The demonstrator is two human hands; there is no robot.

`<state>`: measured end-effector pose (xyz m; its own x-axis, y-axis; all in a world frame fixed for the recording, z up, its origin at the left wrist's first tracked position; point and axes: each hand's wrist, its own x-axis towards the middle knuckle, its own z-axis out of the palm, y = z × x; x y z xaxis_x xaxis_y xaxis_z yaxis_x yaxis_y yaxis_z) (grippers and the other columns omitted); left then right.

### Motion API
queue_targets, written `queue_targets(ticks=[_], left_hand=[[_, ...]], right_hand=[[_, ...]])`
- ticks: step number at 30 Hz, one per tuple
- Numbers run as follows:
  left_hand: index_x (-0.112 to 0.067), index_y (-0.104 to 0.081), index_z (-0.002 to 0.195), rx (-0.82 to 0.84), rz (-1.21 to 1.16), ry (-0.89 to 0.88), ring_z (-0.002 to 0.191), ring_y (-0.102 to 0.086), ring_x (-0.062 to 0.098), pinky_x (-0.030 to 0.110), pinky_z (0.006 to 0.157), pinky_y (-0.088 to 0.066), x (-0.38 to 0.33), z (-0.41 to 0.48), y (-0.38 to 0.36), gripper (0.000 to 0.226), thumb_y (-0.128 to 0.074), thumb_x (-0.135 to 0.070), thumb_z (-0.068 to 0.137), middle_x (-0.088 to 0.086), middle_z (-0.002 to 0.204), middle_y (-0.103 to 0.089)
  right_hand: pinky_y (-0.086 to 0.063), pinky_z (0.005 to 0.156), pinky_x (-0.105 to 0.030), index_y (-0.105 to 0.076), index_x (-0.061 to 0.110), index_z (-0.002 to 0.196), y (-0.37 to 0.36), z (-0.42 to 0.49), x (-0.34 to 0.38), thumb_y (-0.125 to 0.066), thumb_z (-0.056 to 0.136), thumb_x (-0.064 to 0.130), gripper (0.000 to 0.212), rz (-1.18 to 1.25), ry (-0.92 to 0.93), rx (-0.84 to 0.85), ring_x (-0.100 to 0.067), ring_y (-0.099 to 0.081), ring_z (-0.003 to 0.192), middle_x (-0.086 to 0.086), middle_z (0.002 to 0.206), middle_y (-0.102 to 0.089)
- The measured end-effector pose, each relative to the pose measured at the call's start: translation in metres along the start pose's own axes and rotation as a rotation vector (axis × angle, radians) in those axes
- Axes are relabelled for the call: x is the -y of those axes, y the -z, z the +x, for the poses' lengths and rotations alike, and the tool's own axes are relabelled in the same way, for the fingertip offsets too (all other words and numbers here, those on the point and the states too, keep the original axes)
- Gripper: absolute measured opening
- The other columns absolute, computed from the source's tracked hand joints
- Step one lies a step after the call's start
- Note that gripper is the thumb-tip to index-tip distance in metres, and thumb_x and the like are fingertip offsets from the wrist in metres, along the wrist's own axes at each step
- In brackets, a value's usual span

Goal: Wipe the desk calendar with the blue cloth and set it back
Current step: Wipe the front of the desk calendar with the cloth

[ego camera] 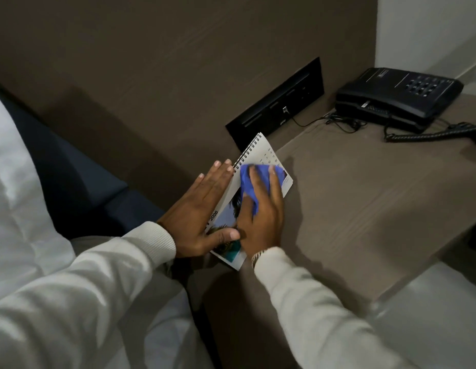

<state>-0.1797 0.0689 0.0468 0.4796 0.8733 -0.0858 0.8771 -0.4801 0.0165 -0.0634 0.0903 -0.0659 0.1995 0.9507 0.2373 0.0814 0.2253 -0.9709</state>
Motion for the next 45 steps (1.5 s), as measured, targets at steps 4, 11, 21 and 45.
queue_targets(ticks=[4,11,21,45], left_hand=[[-0.017,0.009,0.153,-0.003,-0.033,-0.001,0.151,0.013,0.016,0.049,0.123,-0.006,0.000,0.002,0.002,0.105,-0.034,-0.077,0.079,0.001,0.165,0.010],[-0.018,0.012,0.153,0.006,-0.031,-0.007,0.151,0.014,0.013,0.046,0.123,-0.006,0.000,0.000,0.000,0.105,-0.033,-0.078,0.079,0.000,0.165,0.012],[-0.013,0.006,0.154,0.006,-0.025,-0.027,0.151,0.013,0.014,0.041,0.123,-0.003,0.002,0.001,0.002,0.103,-0.037,-0.072,0.082,0.003,0.165,0.009],[-0.012,0.007,0.154,-0.008,0.031,-0.049,0.151,0.013,0.013,0.033,0.122,0.001,0.006,0.002,-0.002,0.104,-0.038,-0.072,0.081,0.002,0.165,0.009]], right_hand=[[-0.044,0.106,-0.050,-0.032,0.036,0.143,0.011,0.016,-0.014,-0.046,0.096,0.022,0.050,-0.072,-0.102,-0.028,-0.026,-0.019,0.146,-0.004,0.162,-0.013],[-0.043,0.109,-0.041,-0.025,0.057,0.134,0.004,-0.053,-0.008,-0.048,0.095,0.017,0.060,0.028,0.012,0.020,-0.006,-0.009,0.145,0.003,0.162,-0.009],[-0.037,0.112,-0.034,-0.039,0.027,0.141,0.015,-0.018,-0.012,-0.050,0.092,0.005,0.054,-0.070,-0.038,-0.021,-0.026,-0.020,0.146,-0.006,0.161,-0.014],[-0.037,0.110,-0.029,-0.041,0.030,0.140,0.008,0.021,0.015,-0.047,0.091,0.006,0.055,0.011,0.070,-0.060,-0.023,-0.021,0.146,-0.007,0.160,-0.019]])
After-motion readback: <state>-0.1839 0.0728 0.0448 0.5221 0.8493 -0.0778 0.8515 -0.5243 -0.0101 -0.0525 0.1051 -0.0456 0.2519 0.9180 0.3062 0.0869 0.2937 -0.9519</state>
